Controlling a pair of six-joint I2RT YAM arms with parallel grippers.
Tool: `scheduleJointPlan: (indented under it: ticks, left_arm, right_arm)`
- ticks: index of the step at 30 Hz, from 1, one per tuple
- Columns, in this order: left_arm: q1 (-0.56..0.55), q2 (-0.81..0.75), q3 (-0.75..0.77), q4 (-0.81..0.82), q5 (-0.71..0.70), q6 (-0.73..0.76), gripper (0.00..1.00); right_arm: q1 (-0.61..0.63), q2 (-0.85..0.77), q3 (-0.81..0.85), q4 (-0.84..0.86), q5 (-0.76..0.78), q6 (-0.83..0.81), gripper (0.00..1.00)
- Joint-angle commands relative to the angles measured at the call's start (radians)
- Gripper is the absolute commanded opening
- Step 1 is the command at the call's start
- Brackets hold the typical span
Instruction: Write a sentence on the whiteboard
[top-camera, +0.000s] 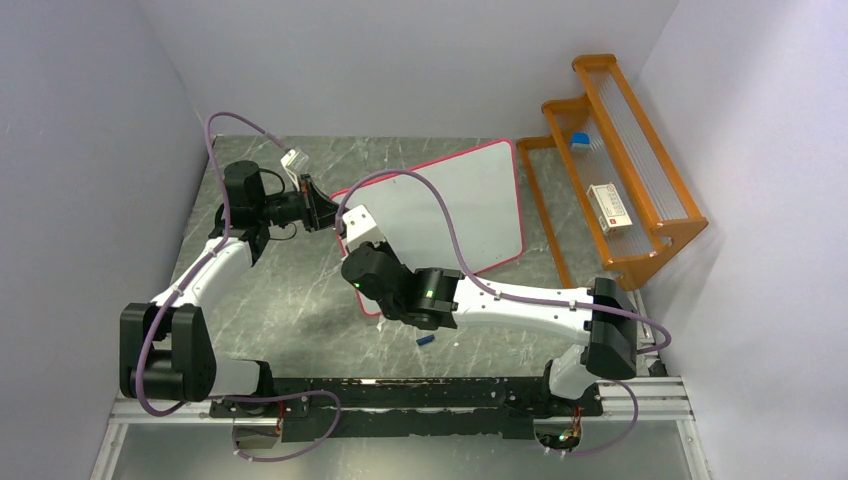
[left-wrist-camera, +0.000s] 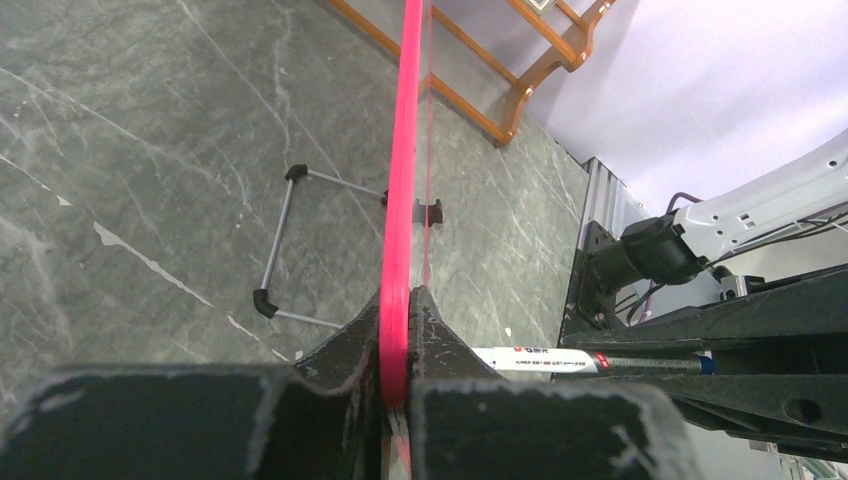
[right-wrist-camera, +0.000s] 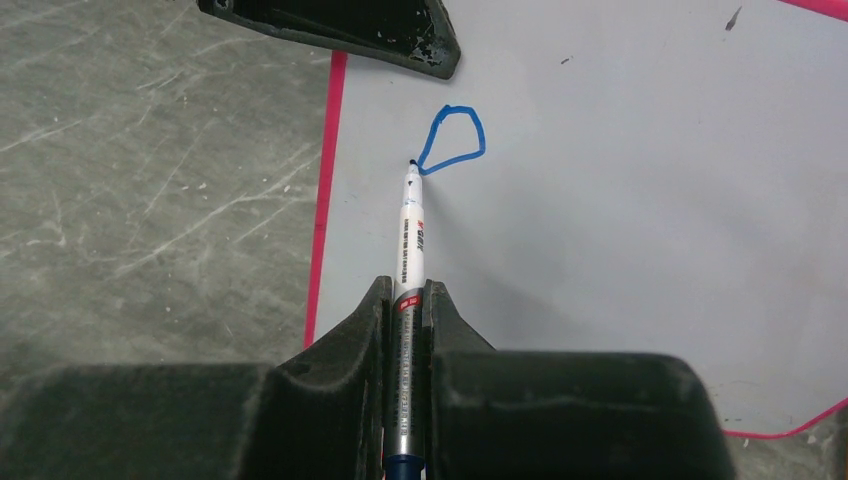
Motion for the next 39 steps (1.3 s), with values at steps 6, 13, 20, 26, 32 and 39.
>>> scheduleJointPlan:
  ticks: [6,13,20,26,32,39]
  left_arm:
    - [-0.029,0.017,-0.020,-0.050,-0.011,0.070,0.05]
    - [-0.029,0.018,-0.017,-0.058,-0.013,0.076,0.05]
    - [-0.029,0.018,-0.017,-0.064,-0.013,0.082,0.05]
    - [-0.029,0.019,-0.016,-0.068,-0.015,0.085,0.05]
    - [-0.029,0.020,-0.014,-0.072,-0.016,0.087,0.05]
    - [-0.029,0.022,-0.013,-0.076,-0.018,0.090,0.05]
  right_arm:
    - [-0.005,0.019,0.014,0.007,0.026,0.012,0.00]
    - [-0.017,-0.021,-0.039,-0.016,0.042,0.043,0.00]
    - [-0.023,-0.034,-0.055,-0.028,0.053,0.052,0.00]
    - [-0.028,-0.038,-0.062,-0.033,0.057,0.059,0.00]
    - [-0.034,-0.046,-0.071,-0.036,0.058,0.063,0.00]
    - [-0.036,-0.045,-0.076,-0.038,0.052,0.070,0.00]
